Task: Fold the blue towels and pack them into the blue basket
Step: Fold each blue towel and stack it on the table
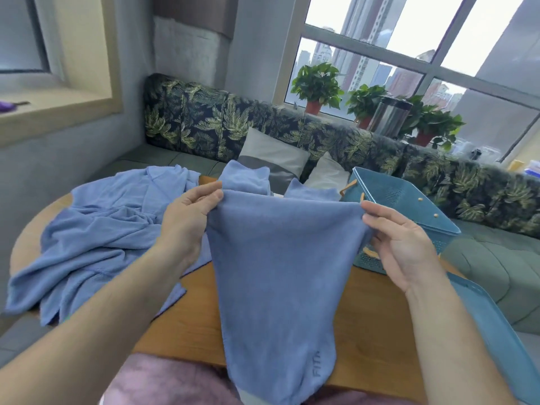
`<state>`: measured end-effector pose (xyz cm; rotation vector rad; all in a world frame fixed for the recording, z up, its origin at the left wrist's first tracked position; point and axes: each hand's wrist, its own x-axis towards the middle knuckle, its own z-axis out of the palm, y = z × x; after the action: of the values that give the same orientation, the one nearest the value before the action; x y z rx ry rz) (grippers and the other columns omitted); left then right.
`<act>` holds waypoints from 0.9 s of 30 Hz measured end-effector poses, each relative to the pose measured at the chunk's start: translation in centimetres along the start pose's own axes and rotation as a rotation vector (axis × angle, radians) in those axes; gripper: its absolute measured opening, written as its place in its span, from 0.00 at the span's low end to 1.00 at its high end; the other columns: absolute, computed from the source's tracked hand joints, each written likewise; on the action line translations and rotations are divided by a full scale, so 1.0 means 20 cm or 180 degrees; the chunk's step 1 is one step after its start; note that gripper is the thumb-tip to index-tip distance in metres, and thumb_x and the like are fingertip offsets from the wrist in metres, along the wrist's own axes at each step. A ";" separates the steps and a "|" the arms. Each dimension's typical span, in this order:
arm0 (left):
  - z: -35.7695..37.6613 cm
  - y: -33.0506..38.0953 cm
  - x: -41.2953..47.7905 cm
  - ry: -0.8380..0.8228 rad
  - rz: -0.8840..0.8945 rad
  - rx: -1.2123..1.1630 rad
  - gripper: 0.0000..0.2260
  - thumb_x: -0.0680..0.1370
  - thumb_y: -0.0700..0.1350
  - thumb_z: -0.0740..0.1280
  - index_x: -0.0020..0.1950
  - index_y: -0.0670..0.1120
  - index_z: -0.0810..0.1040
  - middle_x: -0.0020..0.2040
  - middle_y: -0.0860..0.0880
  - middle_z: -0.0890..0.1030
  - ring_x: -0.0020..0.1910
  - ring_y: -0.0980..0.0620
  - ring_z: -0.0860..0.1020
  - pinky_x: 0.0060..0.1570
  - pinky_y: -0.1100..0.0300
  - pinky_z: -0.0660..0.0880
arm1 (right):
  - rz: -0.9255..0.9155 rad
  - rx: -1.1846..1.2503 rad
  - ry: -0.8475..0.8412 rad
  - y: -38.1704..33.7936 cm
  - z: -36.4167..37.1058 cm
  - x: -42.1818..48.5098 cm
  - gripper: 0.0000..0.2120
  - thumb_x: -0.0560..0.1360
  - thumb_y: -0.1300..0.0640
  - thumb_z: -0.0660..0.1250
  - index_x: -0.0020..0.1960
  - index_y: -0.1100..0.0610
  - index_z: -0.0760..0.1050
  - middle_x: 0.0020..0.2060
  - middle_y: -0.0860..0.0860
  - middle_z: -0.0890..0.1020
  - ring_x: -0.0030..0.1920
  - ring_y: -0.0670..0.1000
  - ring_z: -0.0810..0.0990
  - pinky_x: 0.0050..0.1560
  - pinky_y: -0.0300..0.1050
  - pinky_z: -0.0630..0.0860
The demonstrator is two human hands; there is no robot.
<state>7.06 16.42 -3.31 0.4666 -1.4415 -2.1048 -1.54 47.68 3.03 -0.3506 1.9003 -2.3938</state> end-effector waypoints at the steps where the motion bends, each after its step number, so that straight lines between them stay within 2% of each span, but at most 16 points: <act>1: 0.02 0.06 0.02 -0.0051 0.0040 -0.0020 0.07 0.78 0.46 0.73 0.55 0.52 0.86 0.55 0.52 0.86 0.56 0.54 0.81 0.56 0.57 0.75 | -0.0035 -0.0019 -0.0022 -0.05 0.01 0.01 0.13 0.75 0.71 0.67 0.55 0.59 0.83 0.45 0.53 0.85 0.43 0.50 0.80 0.46 0.38 0.77; 4: 0.12 0.27 0.09 -0.0191 0.0273 -0.0050 0.09 0.79 0.44 0.71 0.59 0.47 0.84 0.56 0.48 0.85 0.54 0.54 0.81 0.57 0.59 0.77 | -0.0150 0.0039 -0.0145 -0.18 0.03 0.04 0.19 0.75 0.73 0.65 0.60 0.57 0.82 0.52 0.52 0.86 0.49 0.50 0.83 0.53 0.42 0.76; 6: 0.19 0.40 0.13 -0.0327 0.0379 -0.0020 0.11 0.80 0.43 0.69 0.62 0.44 0.82 0.56 0.47 0.84 0.52 0.54 0.80 0.59 0.59 0.76 | -0.0201 0.0087 -0.0197 -0.27 0.04 0.07 0.20 0.75 0.73 0.64 0.61 0.56 0.82 0.53 0.52 0.86 0.50 0.49 0.84 0.52 0.43 0.77; 9: 0.27 0.56 0.17 -0.0508 0.0474 0.0219 0.11 0.81 0.41 0.68 0.63 0.44 0.81 0.53 0.48 0.84 0.48 0.55 0.79 0.54 0.62 0.76 | -0.0222 0.0217 -0.0096 -0.38 0.05 0.11 0.14 0.76 0.67 0.68 0.59 0.58 0.82 0.49 0.53 0.87 0.48 0.51 0.84 0.51 0.43 0.77; 11: 0.31 0.65 0.18 -0.0604 0.0572 0.0364 0.12 0.80 0.39 0.68 0.63 0.45 0.81 0.53 0.46 0.83 0.49 0.52 0.79 0.56 0.61 0.76 | -0.0334 0.0158 0.0163 -0.43 0.04 0.14 0.10 0.75 0.67 0.71 0.55 0.59 0.83 0.47 0.54 0.87 0.48 0.52 0.84 0.47 0.40 0.80; 12: 0.33 0.69 0.18 -0.0635 0.0588 0.0400 0.12 0.79 0.37 0.69 0.62 0.46 0.81 0.53 0.45 0.82 0.48 0.50 0.79 0.55 0.60 0.77 | -0.0418 0.0075 0.0270 -0.45 0.04 0.15 0.10 0.74 0.68 0.72 0.52 0.58 0.84 0.47 0.54 0.87 0.48 0.52 0.84 0.46 0.39 0.80; 15: 0.37 0.76 0.17 -0.0570 0.0541 0.0660 0.12 0.77 0.37 0.72 0.58 0.49 0.83 0.50 0.44 0.83 0.42 0.48 0.80 0.38 0.60 0.78 | -0.0600 -0.0113 0.0351 -0.52 0.04 0.16 0.13 0.73 0.72 0.70 0.50 0.57 0.85 0.48 0.56 0.86 0.48 0.52 0.83 0.48 0.40 0.80; 18: 0.38 0.79 0.20 -0.0413 0.0634 0.0895 0.09 0.74 0.37 0.75 0.52 0.48 0.83 0.48 0.43 0.83 0.40 0.48 0.79 0.38 0.59 0.76 | -0.0333 -0.0207 0.0110 -0.57 0.03 0.17 0.18 0.73 0.75 0.64 0.51 0.57 0.84 0.47 0.59 0.83 0.46 0.54 0.79 0.47 0.41 0.77; 21: 0.38 0.79 0.23 -0.0320 0.0820 0.1352 0.05 0.76 0.40 0.74 0.47 0.50 0.82 0.39 0.49 0.78 0.33 0.52 0.72 0.28 0.64 0.68 | 0.0330 -0.0238 -0.0300 -0.58 0.03 0.17 0.19 0.75 0.75 0.58 0.54 0.60 0.82 0.46 0.59 0.83 0.44 0.54 0.77 0.46 0.43 0.78; 24: 0.37 0.76 0.26 -0.0446 0.1231 0.2232 0.05 0.79 0.42 0.71 0.46 0.52 0.81 0.32 0.50 0.71 0.32 0.50 0.67 0.36 0.59 0.68 | 0.0496 -0.0140 -0.0342 -0.56 0.02 0.16 0.14 0.77 0.72 0.61 0.54 0.62 0.82 0.45 0.57 0.84 0.44 0.52 0.80 0.41 0.41 0.81; 27: 0.37 0.73 0.25 -0.0457 0.0993 0.2488 0.06 0.81 0.44 0.67 0.46 0.52 0.79 0.35 0.47 0.71 0.34 0.49 0.68 0.36 0.57 0.72 | 0.0284 0.0039 -0.0183 -0.55 0.02 0.16 0.10 0.77 0.70 0.66 0.53 0.62 0.82 0.44 0.54 0.85 0.42 0.50 0.82 0.43 0.41 0.81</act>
<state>2.48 14.72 13.01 0.3380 -2.2417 -1.2974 -3.57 49.34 14.11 -0.3231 1.8361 -2.3121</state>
